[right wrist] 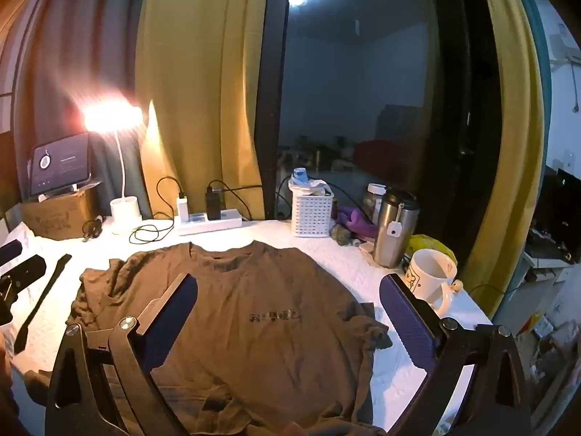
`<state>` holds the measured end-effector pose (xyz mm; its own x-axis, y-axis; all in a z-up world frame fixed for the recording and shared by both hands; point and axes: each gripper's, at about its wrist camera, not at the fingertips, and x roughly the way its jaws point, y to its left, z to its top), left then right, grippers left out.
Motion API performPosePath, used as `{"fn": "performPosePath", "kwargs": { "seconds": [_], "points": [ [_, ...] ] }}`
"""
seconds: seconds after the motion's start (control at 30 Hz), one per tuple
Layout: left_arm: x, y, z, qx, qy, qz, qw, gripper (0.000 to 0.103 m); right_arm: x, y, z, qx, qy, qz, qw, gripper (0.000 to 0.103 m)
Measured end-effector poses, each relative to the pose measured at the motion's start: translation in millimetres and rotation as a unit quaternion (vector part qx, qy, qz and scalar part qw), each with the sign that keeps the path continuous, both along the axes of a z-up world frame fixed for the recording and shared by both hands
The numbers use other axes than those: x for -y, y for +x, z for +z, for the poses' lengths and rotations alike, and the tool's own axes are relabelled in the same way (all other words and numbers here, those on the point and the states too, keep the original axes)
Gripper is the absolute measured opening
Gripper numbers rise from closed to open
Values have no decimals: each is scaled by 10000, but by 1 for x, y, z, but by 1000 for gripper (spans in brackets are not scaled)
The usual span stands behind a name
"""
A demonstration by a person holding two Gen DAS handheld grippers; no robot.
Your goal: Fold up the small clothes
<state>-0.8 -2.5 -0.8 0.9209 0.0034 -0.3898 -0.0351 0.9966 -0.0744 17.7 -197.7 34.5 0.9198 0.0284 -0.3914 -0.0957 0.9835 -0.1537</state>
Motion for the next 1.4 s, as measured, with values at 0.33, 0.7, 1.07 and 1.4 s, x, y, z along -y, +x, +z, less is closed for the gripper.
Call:
{"fn": "performPosePath", "kwargs": {
  "seconds": [0.33, 0.7, 1.07, 1.4],
  "points": [
    [2, 0, 10, 12, -91, -132, 9999, 100, 2, -1, 4, 105, 24, 51, 9999, 101],
    [3, 1, 10, 47, -126, -31, 9999, 100, 6, 5, -1, 22, 119, 95, 9999, 101],
    [-2, 4, 7, -20, -240, -51, 9997, 100, 4, 6, 0, 3, 147, 101, 9998, 101],
    [-5, 2, 5, -9, -196, 30, 9998, 100, 5, 6, 0, 13, 151, 107, 9998, 101]
  ]
}}
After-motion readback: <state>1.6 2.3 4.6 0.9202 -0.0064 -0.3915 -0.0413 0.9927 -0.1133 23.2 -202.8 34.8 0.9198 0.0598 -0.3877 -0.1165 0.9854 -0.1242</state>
